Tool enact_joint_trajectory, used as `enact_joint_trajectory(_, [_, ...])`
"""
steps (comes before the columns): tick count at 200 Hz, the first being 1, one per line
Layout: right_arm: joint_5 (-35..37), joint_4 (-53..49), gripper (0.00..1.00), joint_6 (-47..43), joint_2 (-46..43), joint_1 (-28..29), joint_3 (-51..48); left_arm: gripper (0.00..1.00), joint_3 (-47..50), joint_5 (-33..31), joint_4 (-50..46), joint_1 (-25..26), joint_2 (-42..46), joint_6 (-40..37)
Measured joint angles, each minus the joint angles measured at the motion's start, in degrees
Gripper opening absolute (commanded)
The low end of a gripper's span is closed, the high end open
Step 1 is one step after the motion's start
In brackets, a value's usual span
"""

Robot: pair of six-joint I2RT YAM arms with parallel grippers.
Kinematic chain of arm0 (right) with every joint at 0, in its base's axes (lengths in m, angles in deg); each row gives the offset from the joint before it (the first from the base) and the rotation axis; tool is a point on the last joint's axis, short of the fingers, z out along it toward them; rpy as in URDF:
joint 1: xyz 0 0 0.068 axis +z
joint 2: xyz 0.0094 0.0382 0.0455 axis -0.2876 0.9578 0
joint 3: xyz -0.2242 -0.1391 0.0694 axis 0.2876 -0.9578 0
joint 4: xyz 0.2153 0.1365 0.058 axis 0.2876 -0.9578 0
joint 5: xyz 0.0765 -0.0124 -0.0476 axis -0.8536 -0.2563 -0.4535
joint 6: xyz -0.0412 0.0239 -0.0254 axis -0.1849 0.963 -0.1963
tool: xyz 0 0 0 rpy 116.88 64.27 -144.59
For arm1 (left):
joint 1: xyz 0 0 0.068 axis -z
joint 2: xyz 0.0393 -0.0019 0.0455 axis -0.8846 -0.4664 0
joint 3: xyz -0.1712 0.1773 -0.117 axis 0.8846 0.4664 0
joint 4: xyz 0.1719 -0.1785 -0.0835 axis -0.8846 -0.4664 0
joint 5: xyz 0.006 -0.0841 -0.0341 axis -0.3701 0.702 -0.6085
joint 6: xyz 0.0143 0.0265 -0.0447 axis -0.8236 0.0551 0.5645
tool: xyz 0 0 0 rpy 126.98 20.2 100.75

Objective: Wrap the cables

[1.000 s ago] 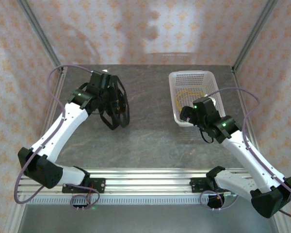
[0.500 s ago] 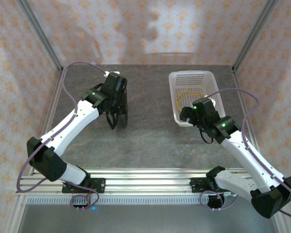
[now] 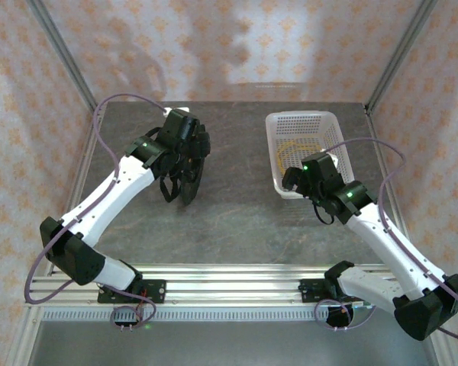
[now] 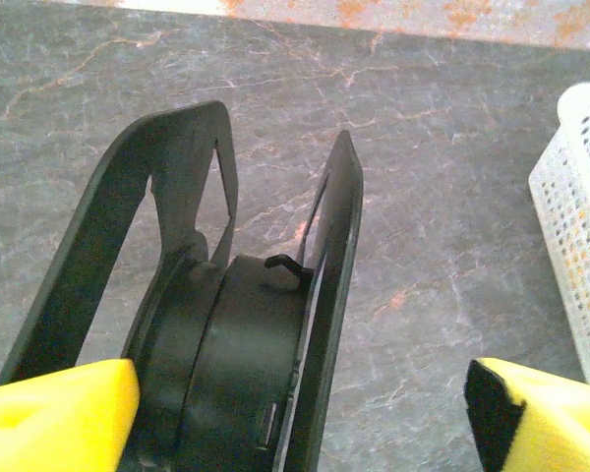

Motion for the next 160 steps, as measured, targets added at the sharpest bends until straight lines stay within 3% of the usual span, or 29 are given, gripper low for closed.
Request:
enact_joint_trajectory(112, [-2.1, 0.09, 1.0, -0.07, 0.94, -1.53, 0.11, 0.99, -1.51, 3.02, -1.66, 0.0, 4.13, 0.15])
enact_joint_trajectory(135, [-3.32, 0.09, 0.91, -1.31, 1.66, -3.15, 1.31, 0.99, -1.57, 2.91, -2.71, 0.0, 7.04, -0.07])
enact_joint_trajectory(160, [-5.6, -0.26, 0.73, -3.28, 4.96, -6.64, 6.25, 0.99, -1.18, 2.8, -3.58, 0.0, 13.27, -0.09])
